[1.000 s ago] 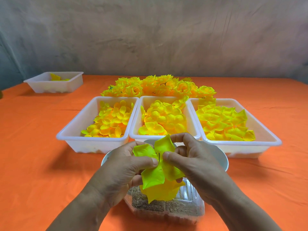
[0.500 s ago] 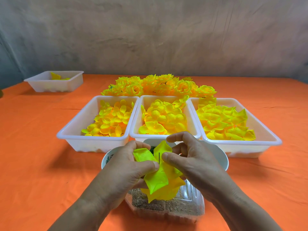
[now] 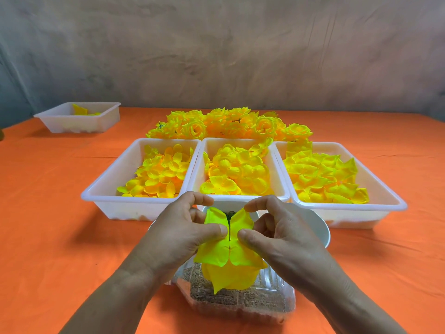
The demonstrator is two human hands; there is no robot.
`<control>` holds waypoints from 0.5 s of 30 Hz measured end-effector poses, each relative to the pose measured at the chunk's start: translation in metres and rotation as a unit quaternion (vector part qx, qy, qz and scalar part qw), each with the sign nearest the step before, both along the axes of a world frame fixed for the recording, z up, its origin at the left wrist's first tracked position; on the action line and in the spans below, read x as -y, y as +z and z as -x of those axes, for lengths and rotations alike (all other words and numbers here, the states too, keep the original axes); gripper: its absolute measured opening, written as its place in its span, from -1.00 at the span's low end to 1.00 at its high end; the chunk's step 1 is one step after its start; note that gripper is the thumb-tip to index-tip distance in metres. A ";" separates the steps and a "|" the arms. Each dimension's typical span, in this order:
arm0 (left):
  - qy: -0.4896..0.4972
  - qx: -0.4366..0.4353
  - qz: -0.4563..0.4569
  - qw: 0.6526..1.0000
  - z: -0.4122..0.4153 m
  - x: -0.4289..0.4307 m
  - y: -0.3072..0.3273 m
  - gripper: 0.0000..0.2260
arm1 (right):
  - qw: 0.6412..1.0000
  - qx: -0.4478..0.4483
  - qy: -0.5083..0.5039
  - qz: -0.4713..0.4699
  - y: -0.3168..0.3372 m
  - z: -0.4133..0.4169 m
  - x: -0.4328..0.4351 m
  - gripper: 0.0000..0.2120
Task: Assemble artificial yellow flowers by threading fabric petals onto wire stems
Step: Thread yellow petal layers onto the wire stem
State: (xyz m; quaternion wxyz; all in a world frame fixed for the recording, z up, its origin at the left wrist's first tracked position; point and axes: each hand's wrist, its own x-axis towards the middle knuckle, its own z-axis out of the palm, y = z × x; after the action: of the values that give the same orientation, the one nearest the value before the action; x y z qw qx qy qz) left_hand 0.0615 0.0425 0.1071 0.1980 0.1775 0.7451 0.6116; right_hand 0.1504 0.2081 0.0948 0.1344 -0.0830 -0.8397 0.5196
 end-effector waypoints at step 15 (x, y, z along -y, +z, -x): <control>0.004 -0.082 0.005 0.997 -0.002 0.001 -0.014 -0.51 | 0.998 0.018 -0.006 -0.064 0.001 -0.003 0.004 -0.68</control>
State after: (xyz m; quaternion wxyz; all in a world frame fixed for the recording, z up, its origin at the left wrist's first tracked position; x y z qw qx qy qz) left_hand 0.0639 0.0417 0.0934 0.1344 0.2235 0.7625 0.5920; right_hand 0.1535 0.2037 0.0961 0.1274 -0.0891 -0.8731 0.4621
